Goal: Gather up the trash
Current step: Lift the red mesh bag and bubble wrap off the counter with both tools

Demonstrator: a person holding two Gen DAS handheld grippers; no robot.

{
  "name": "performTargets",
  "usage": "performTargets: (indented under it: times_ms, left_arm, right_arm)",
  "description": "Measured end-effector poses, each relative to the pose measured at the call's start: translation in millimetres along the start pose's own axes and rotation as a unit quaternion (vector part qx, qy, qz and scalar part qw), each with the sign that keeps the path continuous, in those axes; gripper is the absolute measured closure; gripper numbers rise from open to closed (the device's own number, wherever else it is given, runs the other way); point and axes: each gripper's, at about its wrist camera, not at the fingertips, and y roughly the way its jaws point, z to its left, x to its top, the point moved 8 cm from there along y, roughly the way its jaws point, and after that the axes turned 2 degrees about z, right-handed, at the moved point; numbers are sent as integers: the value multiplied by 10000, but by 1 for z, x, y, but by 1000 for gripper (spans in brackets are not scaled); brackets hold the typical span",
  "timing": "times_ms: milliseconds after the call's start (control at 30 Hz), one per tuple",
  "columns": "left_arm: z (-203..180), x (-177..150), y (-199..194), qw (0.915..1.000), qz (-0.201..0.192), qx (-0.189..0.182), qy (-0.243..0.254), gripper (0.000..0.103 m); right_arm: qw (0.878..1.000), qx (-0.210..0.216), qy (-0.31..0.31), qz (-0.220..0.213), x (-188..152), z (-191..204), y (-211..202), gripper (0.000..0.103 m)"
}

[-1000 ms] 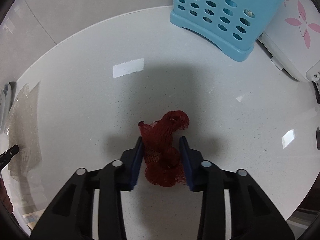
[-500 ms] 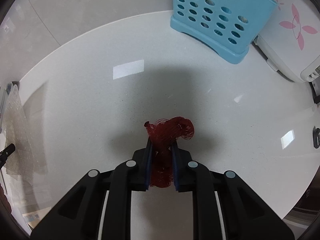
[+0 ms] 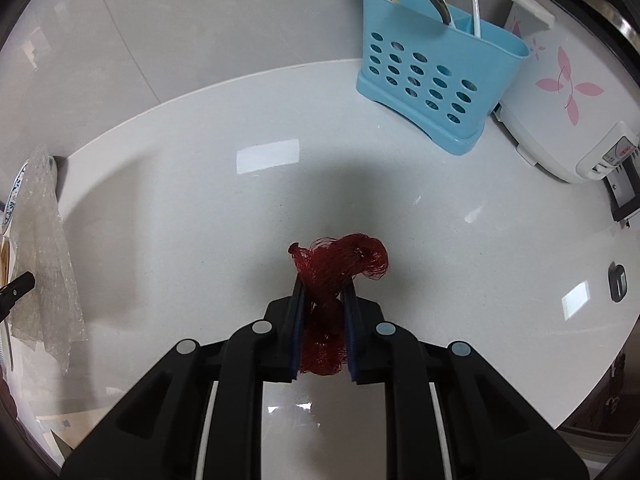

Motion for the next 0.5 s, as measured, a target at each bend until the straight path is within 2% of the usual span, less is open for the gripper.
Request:
performTargets:
  times_ms: [500]
  left_arm:
    - [-14,-26,-34,9997,-185,-132,96,94]
  right_arm:
    - [9989,265,-215,-319,-23,15,-49,88]
